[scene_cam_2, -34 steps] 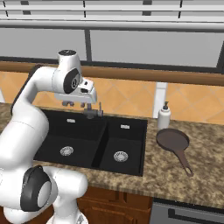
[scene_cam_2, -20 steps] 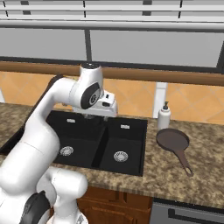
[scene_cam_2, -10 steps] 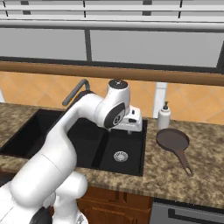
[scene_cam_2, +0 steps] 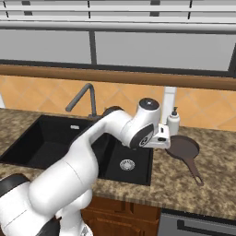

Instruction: Pick the pan and sponge and place them into the sink. Then turn on the water.

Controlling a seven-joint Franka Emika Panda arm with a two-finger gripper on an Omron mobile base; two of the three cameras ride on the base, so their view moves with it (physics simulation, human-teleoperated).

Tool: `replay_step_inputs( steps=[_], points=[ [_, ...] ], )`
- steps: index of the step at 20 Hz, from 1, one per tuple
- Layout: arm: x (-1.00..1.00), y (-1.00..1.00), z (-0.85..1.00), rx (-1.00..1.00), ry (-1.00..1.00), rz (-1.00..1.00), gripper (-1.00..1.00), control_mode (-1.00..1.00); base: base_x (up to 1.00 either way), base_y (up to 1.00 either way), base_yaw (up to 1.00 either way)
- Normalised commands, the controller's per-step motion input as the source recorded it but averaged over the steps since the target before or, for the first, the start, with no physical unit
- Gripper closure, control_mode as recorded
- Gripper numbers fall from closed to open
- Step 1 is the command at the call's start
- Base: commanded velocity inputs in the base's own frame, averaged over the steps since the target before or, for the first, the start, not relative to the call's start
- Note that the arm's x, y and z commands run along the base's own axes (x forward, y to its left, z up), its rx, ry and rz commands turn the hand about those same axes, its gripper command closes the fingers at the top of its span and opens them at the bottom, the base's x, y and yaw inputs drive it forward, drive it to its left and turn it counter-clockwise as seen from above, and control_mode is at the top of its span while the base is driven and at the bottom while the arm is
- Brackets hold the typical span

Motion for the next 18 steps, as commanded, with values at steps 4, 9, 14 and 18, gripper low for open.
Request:
replay_step_inputs(
  steps=[4, 9, 14, 18],
  points=[
    [0.03, -0.66, -0.14, -0.03, 0.00, 0.09, -1.00, -1.00, 0.00, 0.00, 0.00],
    [0.00, -0.76, -0.24, -0.02, 0.00, 0.05, -1.00, -1.00, 0.00, 0.00, 0.00],
    [0.02, -0.60, -0.31, 0.00, 0.00, 0.00, -1.00, -1.00, 0.00, 0.00, 0.00],
    [0.05, -0.56, -0.30, 0.00, 0.00, 0.00, -1.00, -1.00, 0.00, 0.00, 0.00]
  ],
)
